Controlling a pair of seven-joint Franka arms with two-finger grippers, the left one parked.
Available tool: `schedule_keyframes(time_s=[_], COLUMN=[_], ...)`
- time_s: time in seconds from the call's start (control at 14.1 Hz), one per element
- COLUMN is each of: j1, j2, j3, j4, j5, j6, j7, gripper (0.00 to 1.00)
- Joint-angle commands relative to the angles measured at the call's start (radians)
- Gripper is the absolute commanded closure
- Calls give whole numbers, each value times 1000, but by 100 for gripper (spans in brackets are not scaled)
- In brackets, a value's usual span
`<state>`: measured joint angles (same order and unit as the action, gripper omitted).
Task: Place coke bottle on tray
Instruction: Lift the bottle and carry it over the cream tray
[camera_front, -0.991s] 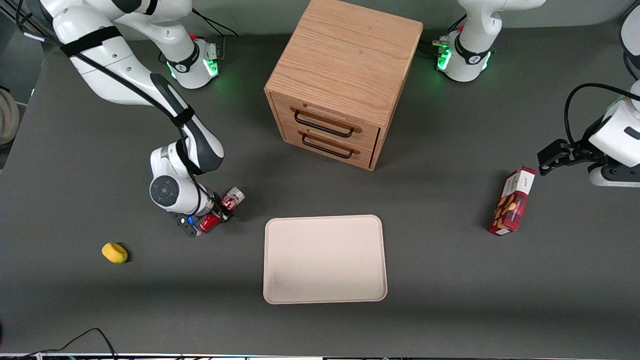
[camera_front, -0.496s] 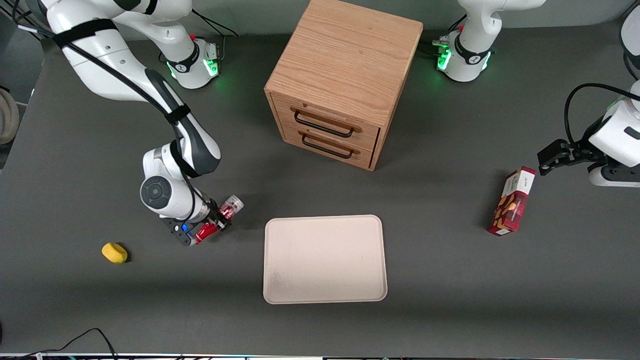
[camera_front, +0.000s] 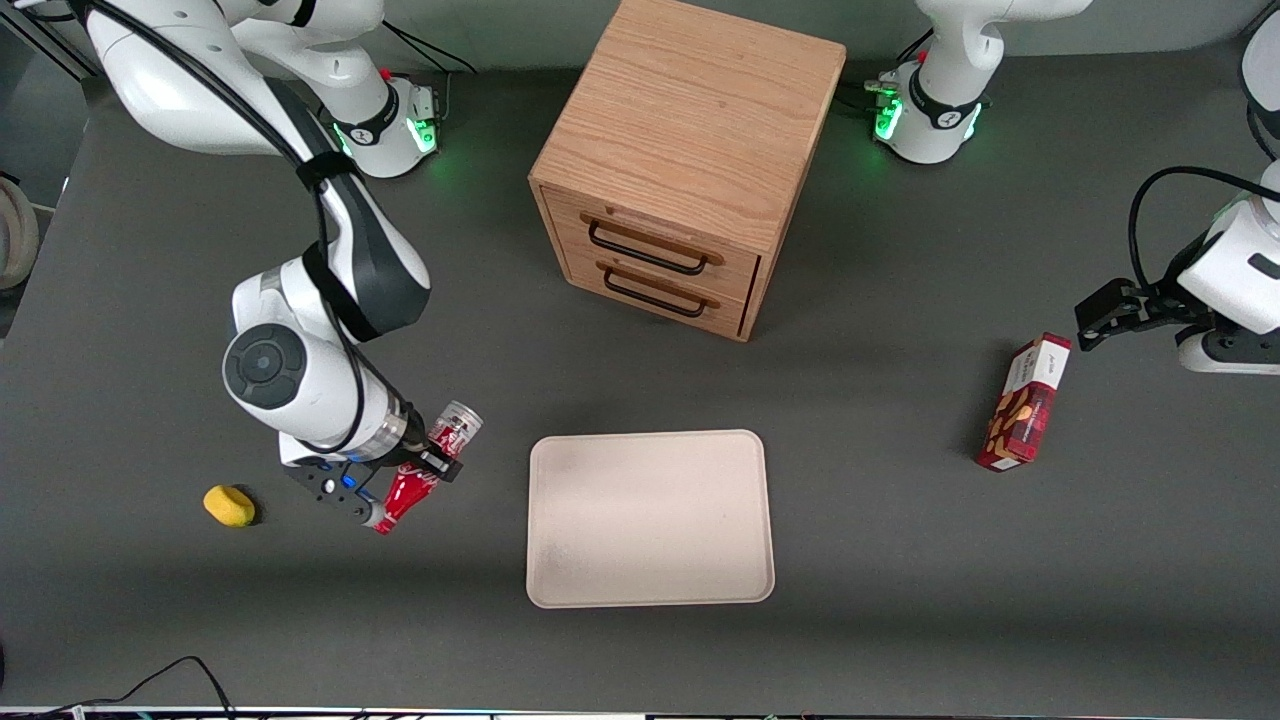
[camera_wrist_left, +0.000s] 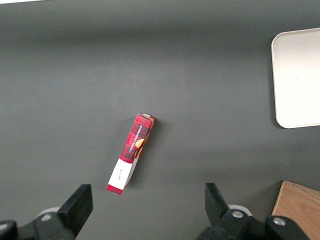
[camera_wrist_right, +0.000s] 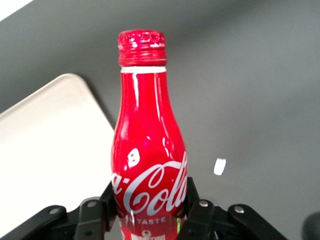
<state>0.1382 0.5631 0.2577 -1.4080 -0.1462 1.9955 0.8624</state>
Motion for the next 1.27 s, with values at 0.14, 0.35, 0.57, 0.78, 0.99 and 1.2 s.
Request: schedule_keyframes(time_s=[0.14,0.35,0.57,0.78,0.99,1.2], j1=[76,121,141,146,149,150], j2=[194,305,377,420,461,501], j3=[11,32,31,28,25,25], j4=[302,386,396,396,393,392], j5=[-26,-26,-26,-26,-26,-7], j6=[-69,-49,-20,18,69,124], j7=[-218,-258,-388,-444,-465,-464], gripper=[100,100,100,100,100,100])
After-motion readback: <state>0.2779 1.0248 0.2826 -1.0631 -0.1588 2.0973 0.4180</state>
